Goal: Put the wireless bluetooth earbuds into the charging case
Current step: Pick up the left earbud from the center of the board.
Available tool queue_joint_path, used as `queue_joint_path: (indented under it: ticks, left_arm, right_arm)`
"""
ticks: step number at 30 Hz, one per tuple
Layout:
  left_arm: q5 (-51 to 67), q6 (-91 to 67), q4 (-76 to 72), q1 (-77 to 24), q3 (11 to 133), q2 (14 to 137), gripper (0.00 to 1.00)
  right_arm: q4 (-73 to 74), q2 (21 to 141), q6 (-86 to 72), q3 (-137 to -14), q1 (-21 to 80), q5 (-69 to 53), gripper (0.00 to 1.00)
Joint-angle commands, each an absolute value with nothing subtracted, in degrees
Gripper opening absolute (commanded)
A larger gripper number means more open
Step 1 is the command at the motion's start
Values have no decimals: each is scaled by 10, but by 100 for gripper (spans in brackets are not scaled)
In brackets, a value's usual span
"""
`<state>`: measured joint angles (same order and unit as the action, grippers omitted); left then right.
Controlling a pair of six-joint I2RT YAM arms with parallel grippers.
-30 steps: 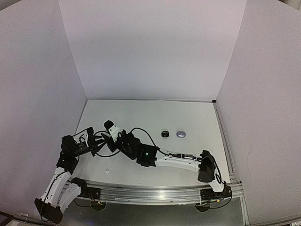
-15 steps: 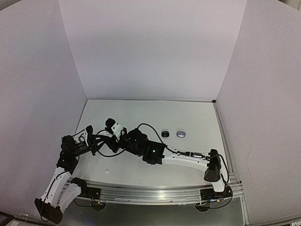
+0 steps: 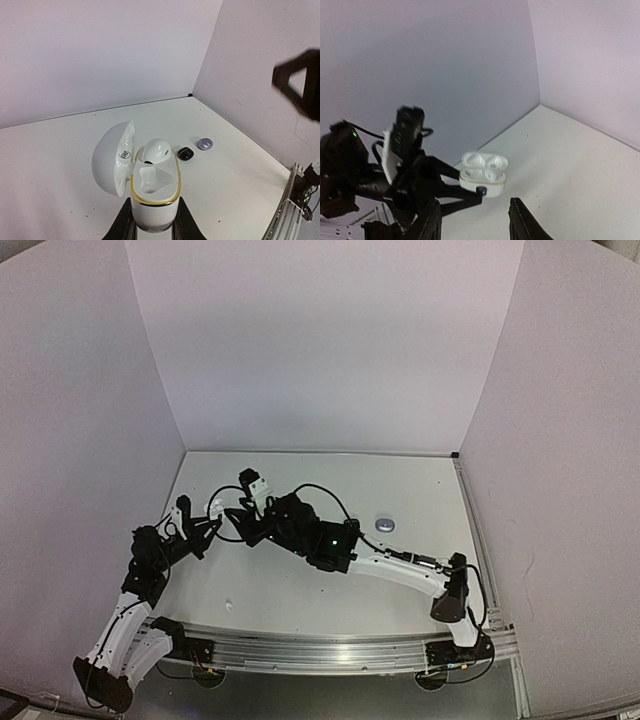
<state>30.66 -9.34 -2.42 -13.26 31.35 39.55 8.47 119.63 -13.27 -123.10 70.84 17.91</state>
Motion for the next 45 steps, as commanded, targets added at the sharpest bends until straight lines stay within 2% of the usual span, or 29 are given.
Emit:
queue_joint_path:
  ticks: [1, 9, 18, 22, 38, 45]
  left_arm:
    - [226, -112, -20, -102, 336, 387, 0]
    - [183, -82, 46, -71, 356, 376, 0]
    - [194, -54, 54, -65, 353, 379, 0]
    - [202, -53, 35, -65, 336, 376, 0]
    - [238, -59, 93, -64, 328, 337, 0]
    - [245, -57, 93, -65, 330, 340, 0]
  right_arm:
    - [261, 1292, -168, -1294, 711, 117, 41]
    - [310, 1411, -215, -1369, 713, 36, 35]
    - [304, 1569, -206, -1534, 746, 74, 53]
    - [250, 1587, -158, -1508, 766, 110, 54]
    - [215, 1643, -137, -1494, 794, 181, 47]
    - [248, 1649, -141, -1490, 794, 197, 38]
